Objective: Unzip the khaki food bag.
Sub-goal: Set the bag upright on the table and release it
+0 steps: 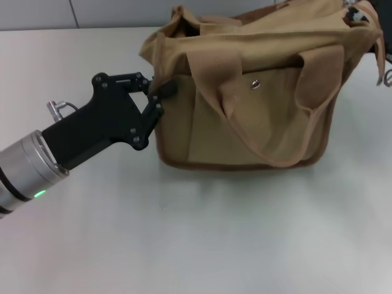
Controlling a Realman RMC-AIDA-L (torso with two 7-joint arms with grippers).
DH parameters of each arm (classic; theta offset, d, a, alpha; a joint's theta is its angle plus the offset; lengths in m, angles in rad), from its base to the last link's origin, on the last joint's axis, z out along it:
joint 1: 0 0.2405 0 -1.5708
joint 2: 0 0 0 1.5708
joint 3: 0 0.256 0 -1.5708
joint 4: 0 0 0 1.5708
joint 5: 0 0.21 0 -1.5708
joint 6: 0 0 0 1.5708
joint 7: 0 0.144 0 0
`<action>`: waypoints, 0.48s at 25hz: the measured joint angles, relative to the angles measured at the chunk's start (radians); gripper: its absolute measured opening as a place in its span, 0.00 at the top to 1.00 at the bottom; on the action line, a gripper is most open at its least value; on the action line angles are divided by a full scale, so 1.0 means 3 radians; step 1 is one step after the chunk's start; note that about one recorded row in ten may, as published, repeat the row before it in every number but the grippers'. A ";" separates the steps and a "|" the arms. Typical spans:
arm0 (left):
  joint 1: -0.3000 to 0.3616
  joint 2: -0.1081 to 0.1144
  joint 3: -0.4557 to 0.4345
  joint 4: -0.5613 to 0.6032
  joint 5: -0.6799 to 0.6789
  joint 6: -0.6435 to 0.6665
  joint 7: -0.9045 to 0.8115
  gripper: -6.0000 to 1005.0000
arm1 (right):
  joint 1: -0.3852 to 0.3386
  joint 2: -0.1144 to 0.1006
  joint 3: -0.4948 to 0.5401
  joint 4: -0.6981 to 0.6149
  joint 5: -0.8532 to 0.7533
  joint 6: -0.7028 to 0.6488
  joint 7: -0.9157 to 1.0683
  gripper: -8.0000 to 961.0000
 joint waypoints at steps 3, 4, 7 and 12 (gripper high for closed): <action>0.0000 -0.0001 0.0000 -0.0075 0.0000 -0.0091 0.0000 0.91 | 0.0048 0.0002 -0.0001 0.0009 0.0000 0.0098 -0.0024 0.95; 0.0004 -0.0001 0.0000 -0.0086 0.0000 -0.0112 -0.0002 0.90 | 0.0054 0.0002 -0.0007 0.0010 0.0000 0.0113 -0.0027 0.95; 0.0027 -0.0004 -0.0038 -0.0131 -0.0018 -0.0125 -0.0036 0.87 | 0.0045 0.0007 -0.0012 0.0018 0.0000 0.0116 -0.0028 0.95; 0.0038 -0.0006 -0.0049 -0.0182 -0.0034 -0.0105 -0.0047 0.82 | -0.0024 0.0024 -0.0001 0.0042 0.0013 0.0053 -0.0030 0.87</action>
